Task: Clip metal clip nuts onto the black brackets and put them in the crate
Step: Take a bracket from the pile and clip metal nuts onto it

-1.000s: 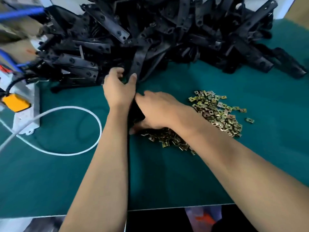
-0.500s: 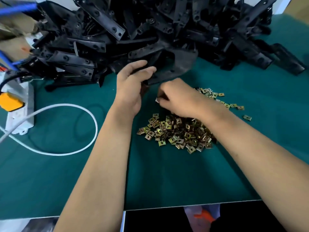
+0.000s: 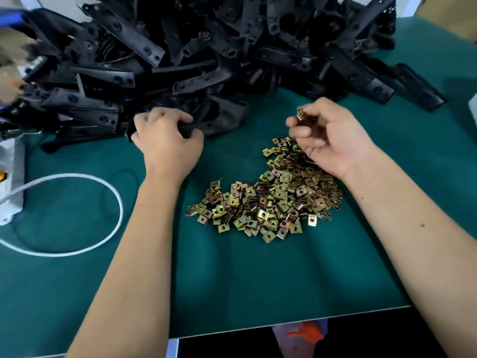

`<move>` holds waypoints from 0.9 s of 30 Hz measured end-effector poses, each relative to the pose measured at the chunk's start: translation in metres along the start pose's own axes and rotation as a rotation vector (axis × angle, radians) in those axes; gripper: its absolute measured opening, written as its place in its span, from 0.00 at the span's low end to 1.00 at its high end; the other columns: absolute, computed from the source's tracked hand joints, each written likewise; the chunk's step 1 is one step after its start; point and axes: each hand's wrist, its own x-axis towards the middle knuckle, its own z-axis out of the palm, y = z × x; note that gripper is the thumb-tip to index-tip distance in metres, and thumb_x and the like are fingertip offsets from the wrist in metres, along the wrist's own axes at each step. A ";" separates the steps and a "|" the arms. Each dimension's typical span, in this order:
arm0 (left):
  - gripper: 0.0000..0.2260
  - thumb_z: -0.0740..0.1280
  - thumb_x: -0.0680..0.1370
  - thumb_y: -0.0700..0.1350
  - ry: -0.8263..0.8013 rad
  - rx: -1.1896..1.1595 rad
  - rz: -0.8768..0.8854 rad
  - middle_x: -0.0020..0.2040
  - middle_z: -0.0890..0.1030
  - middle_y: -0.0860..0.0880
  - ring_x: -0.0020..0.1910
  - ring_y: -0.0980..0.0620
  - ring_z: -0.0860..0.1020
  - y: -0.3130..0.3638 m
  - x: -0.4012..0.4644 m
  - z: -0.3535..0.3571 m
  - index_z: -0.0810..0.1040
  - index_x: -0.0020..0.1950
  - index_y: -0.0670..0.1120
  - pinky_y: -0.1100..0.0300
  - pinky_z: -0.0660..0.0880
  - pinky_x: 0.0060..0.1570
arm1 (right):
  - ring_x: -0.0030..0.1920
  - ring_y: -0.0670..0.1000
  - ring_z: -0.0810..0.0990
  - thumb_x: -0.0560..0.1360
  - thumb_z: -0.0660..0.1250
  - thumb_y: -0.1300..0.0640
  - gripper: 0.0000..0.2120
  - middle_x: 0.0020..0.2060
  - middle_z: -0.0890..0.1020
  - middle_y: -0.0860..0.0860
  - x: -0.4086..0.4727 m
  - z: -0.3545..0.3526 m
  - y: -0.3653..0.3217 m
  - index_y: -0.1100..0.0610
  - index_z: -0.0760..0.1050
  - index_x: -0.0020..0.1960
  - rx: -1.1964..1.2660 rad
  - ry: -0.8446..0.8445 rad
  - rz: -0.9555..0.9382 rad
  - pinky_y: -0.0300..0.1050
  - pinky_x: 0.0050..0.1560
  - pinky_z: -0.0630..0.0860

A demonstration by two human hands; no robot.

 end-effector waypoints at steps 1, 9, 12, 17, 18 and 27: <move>0.12 0.70 0.76 0.49 0.045 -0.007 -0.002 0.62 0.80 0.49 0.67 0.40 0.69 0.007 -0.001 0.002 0.84 0.58 0.51 0.52 0.65 0.61 | 0.29 0.46 0.70 0.82 0.56 0.64 0.08 0.36 0.78 0.57 0.000 0.001 0.000 0.59 0.67 0.45 -0.022 0.006 -0.012 0.32 0.20 0.61; 0.33 0.66 0.76 0.69 -0.128 -0.197 -0.345 0.59 0.80 0.43 0.63 0.38 0.75 0.064 0.031 0.049 0.72 0.64 0.41 0.42 0.70 0.66 | 0.34 0.46 0.76 0.80 0.65 0.70 0.07 0.39 0.82 0.56 -0.001 0.000 0.004 0.64 0.81 0.53 -0.327 -0.002 -0.098 0.33 0.29 0.70; 0.36 0.69 0.73 0.70 -0.081 -0.115 -0.348 0.59 0.80 0.45 0.67 0.39 0.74 0.070 0.038 0.063 0.68 0.65 0.43 0.43 0.65 0.66 | 0.36 0.47 0.77 0.80 0.66 0.70 0.09 0.40 0.82 0.55 -0.001 -0.001 0.006 0.63 0.83 0.55 -0.415 -0.015 -0.146 0.34 0.32 0.72; 0.34 0.76 0.66 0.69 -0.106 -0.345 -0.314 0.49 0.83 0.52 0.52 0.48 0.82 0.054 0.036 0.067 0.76 0.59 0.45 0.45 0.74 0.64 | 0.36 0.45 0.77 0.79 0.67 0.71 0.11 0.40 0.82 0.53 -0.002 -0.002 0.010 0.62 0.84 0.56 -0.514 -0.070 -0.195 0.33 0.32 0.72; 0.33 0.78 0.65 0.68 -0.130 -0.391 -0.276 0.48 0.83 0.54 0.51 0.50 0.82 0.050 0.032 0.064 0.77 0.58 0.46 0.46 0.77 0.61 | 0.36 0.45 0.77 0.79 0.67 0.71 0.11 0.40 0.82 0.54 -0.001 -0.002 0.011 0.62 0.84 0.56 -0.524 -0.073 -0.205 0.34 0.33 0.72; 0.35 0.81 0.63 0.64 -0.284 -0.496 0.144 0.52 0.83 0.55 0.54 0.63 0.79 0.027 -0.011 0.034 0.74 0.63 0.48 0.76 0.69 0.51 | 0.35 0.47 0.76 0.78 0.70 0.69 0.07 0.38 0.82 0.56 0.002 -0.001 0.017 0.64 0.84 0.54 -0.604 -0.029 -0.257 0.36 0.30 0.70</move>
